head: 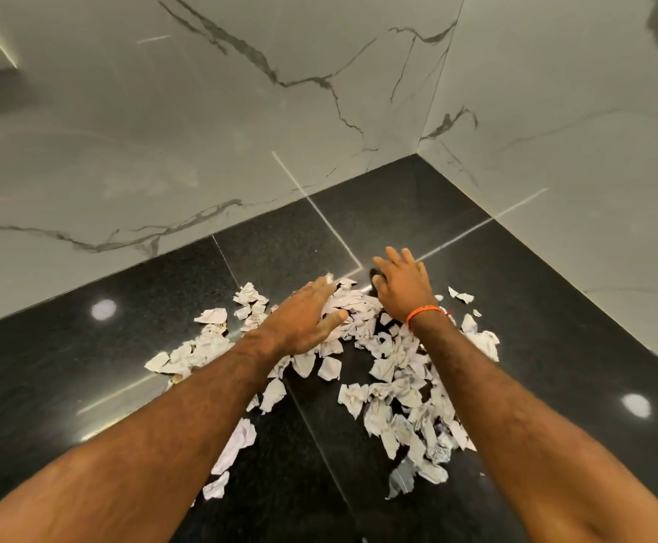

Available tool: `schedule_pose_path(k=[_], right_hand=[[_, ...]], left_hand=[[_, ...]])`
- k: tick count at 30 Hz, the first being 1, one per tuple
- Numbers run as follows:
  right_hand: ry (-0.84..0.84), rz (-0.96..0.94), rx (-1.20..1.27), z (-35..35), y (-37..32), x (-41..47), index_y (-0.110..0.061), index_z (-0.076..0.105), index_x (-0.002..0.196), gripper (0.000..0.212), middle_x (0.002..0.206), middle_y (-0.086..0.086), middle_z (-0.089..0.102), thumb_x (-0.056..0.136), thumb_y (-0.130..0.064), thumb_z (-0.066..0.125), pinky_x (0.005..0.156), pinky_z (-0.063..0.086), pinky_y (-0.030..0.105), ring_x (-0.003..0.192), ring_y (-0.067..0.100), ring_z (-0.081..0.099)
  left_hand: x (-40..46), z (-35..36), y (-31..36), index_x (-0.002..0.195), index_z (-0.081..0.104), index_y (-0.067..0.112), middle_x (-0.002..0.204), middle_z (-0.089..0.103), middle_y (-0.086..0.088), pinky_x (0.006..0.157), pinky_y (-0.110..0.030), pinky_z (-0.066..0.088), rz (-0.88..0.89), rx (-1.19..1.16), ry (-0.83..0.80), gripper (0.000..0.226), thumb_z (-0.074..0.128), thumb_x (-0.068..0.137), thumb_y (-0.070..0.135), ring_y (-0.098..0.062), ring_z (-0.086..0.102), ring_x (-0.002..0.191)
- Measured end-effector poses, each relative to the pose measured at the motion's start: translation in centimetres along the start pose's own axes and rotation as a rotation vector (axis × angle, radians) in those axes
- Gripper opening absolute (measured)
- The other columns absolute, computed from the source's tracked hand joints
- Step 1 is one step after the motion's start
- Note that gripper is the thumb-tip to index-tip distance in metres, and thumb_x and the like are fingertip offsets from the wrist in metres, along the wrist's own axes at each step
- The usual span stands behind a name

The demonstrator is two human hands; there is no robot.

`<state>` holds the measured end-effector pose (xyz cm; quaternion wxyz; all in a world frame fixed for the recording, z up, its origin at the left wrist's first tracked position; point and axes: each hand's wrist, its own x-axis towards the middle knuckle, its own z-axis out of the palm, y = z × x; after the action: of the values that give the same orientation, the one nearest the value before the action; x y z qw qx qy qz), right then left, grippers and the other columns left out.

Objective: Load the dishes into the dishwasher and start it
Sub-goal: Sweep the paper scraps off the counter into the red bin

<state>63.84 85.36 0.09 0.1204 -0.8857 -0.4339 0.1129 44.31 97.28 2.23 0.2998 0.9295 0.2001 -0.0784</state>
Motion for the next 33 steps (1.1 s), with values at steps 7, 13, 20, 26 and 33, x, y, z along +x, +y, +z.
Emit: schedule_pose_path(k=[7, 13, 20, 26, 33], right_hand=[[-0.013, -0.130, 0.300, -1.2, 1.8, -6.6, -0.024, 0.066, 0.124, 0.033, 0.121, 0.002, 0.070, 0.102, -0.016, 0.044, 0.092, 0.050, 0.033, 0.105, 0.017, 0.063], [0.214, 0.238, 0.157, -2.9, 9.2, -7.3, -0.016, 0.062, 0.128, 0.038, 0.128, 0.006, 0.061, 0.096, -0.021, 0.042, 0.102, 0.044, 0.051, 0.123, 0.032, 0.051], [-0.026, 0.122, 0.237, 0.0, 7.5, -10.5, -0.018, 0.033, 0.154, 0.050, 0.163, 0.002, 0.027, 0.108, -0.036, 0.031, 0.123, 0.010, 0.042, 0.153, 0.024, 0.014], [0.282, 0.150, 0.174, -1.6, 2.6, -10.7, -0.016, 0.062, 0.125, 0.036, 0.118, 0.010, 0.069, 0.104, -0.033, 0.039, 0.096, 0.049, 0.043, 0.112, 0.028, 0.062], [0.310, 0.026, 0.122, -0.6, -5.9, -9.3, -0.015, 0.064, 0.126, 0.038, 0.120, 0.008, 0.068, 0.094, -0.034, 0.056, 0.100, 0.047, 0.042, 0.118, 0.026, 0.056]], left_hand=[[2.2, 1.5, 3.2, 0.145, 0.047, 0.028, 0.137, 0.062, 0.000, 0.105, -0.041, 0.047, 0.196, -0.026, 0.071, 0.045, 0.046, 0.104, 0.045, -0.017, 0.058, 0.122], [5.3, 3.8, 6.2, 0.154, 0.034, 0.026, 0.169, 0.010, -0.008, 0.125, -0.049, 0.020, 0.248, 0.197, -0.037, 0.066, 0.043, 0.099, 0.060, -0.025, 0.011, 0.156], [3.8, 4.3, 7.6, 0.155, 0.033, 0.019, 0.158, 0.041, -0.009, 0.119, -0.042, 0.034, 0.242, 0.130, -0.163, 0.058, 0.042, 0.105, 0.047, -0.023, 0.042, 0.143], [-1.1, 1.0, 4.3, 0.138, 0.056, 0.023, 0.133, 0.064, -0.001, 0.104, -0.039, 0.047, 0.238, 0.019, 0.115, 0.036, 0.049, 0.104, 0.035, -0.018, 0.060, 0.119], [-6.9, -1.2, -2.5, 0.142, 0.053, 0.019, 0.146, 0.055, -0.002, 0.114, -0.036, 0.036, 0.031, 0.060, 0.266, 0.043, 0.048, 0.105, 0.039, -0.020, 0.048, 0.137]])
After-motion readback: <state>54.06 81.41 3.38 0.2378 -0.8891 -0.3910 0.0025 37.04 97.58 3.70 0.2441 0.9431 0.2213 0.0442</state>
